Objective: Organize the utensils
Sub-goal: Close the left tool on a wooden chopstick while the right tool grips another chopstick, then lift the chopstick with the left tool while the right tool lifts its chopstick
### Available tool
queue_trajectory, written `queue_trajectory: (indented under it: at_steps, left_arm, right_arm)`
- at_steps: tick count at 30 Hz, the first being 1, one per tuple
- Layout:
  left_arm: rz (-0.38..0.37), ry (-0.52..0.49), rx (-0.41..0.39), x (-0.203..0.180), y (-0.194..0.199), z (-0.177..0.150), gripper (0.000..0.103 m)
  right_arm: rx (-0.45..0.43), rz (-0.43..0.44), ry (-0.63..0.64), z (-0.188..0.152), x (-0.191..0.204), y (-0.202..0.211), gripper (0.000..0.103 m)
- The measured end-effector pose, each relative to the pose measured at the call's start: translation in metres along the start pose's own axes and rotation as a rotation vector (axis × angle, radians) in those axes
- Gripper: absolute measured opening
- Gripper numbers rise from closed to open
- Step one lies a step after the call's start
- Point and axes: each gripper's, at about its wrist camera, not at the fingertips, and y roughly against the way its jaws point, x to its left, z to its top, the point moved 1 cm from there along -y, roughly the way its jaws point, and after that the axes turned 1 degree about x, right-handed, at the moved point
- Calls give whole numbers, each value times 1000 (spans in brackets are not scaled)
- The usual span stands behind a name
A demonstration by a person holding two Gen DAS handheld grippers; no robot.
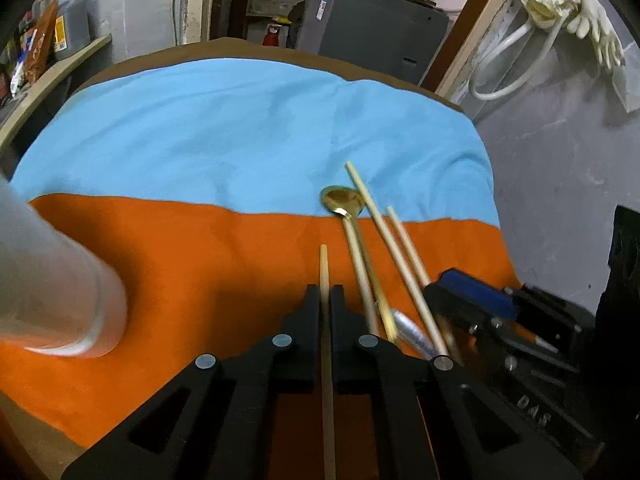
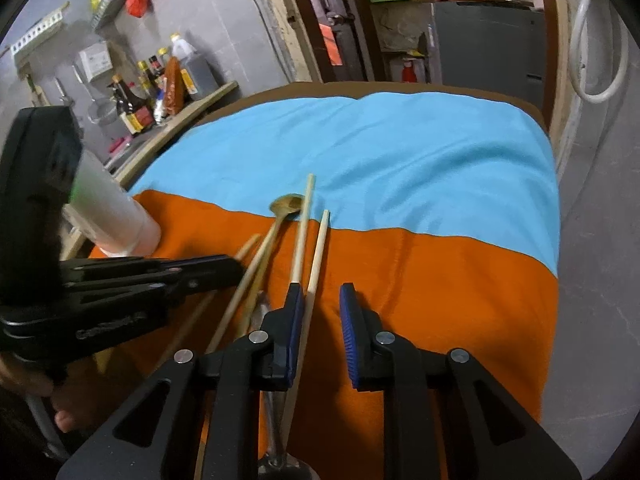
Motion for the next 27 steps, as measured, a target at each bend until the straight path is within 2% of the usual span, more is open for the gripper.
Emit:
queue_trajectory:
  at_steps: [6, 14, 15, 16, 20, 23, 27]
  left_arm:
    - [-21, -20, 70, 2, 0, -2, 3]
    - [37, -67, 85, -10, -2, -1, 3]
    - [37, -61, 81, -11, -2, -1, 3]
    - [33, -52, 76, -10, -2, -2, 3]
    - [-44, 33, 28, 2, 7, -11, 2]
    - [-58, 57, -67, 7, 23, -19, 2]
    - [-60, 57, -190, 9, 47, -31, 2]
  right_arm:
    - [36, -56, 51, -1, 9, -5, 16]
    - [79, -133, 69, 7, 20, -16, 17]
    - [82, -145, 68, 8, 21, -16, 15]
    - [80, -154, 62, 8, 21, -17, 9]
    - [43, -93, -44, 6, 11, -11, 4]
    - [-55, -26, -112, 1, 3, 6, 3]
    - [-169, -10, -98, -1, 11, 29, 3]
